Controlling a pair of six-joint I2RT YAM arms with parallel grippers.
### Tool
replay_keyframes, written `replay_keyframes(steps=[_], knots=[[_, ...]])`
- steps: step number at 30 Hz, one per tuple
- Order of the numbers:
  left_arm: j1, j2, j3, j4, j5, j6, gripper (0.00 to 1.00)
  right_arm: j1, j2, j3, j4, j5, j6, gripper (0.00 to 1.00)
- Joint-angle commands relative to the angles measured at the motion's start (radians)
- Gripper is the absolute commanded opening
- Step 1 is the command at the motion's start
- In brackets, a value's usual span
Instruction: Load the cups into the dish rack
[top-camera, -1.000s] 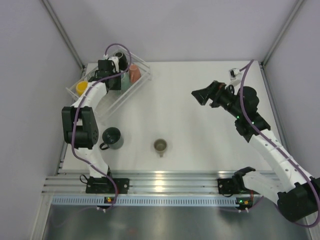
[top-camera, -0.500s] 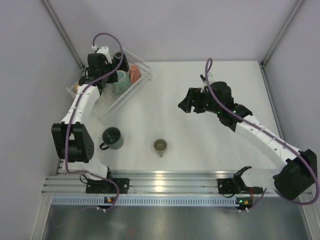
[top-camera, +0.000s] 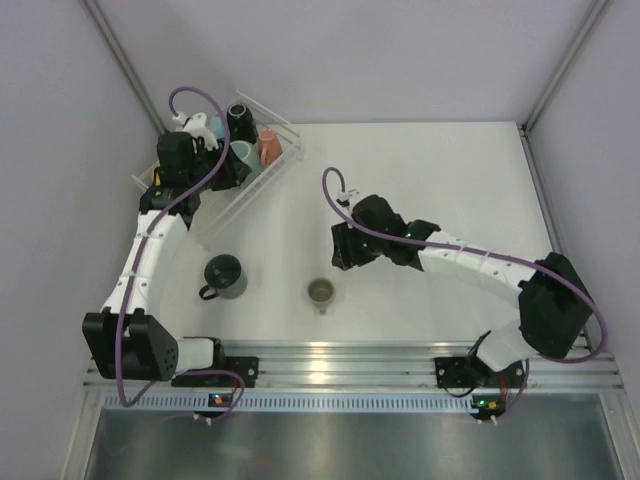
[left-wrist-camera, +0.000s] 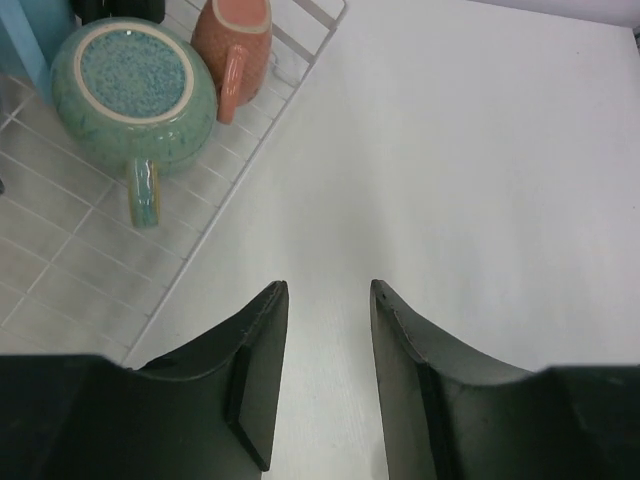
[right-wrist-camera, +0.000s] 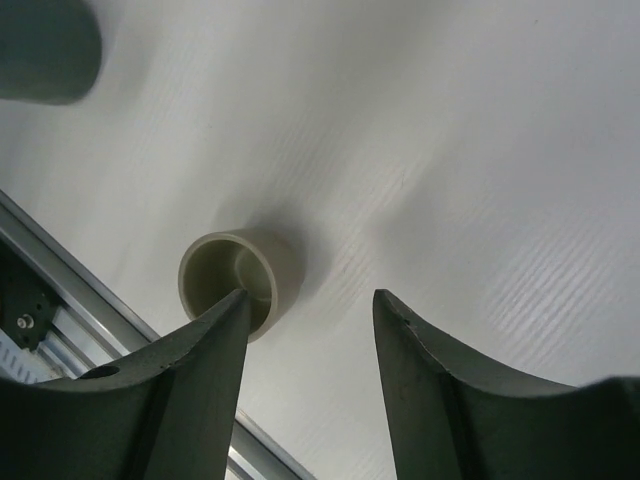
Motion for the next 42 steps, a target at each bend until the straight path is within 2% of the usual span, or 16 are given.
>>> replay_keyframes(steps=[1, 18, 23, 29, 34, 40, 42], knots=[[0.001, -0.099, -0.034, 0.026, 0.023, -0.037, 0.45, 0.051, 0.063, 0.065, -0.015, 0.049, -0.021, 0.53], [0.001, -0.219, -0.126, 0.022, -0.034, -0.046, 0.45, 0.154, 0.225, 0.073, 0.059, 0.072, 0.021, 0.46], [0.001, -0.233, -0.138, 0.022, -0.014, -0.058, 0.45, 0.165, 0.247, 0.075, 0.067, 0.073, 0.029, 0.42], [0.001, -0.239, -0.146, 0.022, 0.036, -0.056, 0.45, 0.163, 0.258, 0.075, 0.096, 0.043, 0.038, 0.23], [0.001, -0.249, -0.147, 0.022, 0.081, -0.053, 0.45, 0.151, 0.265, 0.075, 0.137, -0.031, 0.058, 0.00], [0.001, -0.239, -0.132, 0.022, 0.220, -0.058, 0.45, 0.111, 0.236, 0.099, 0.180, -0.089, 0.083, 0.00], [0.001, -0.231, -0.126, 0.022, 0.277, -0.069, 0.45, 0.076, 0.207, 0.087, 0.228, -0.162, 0.121, 0.00]])
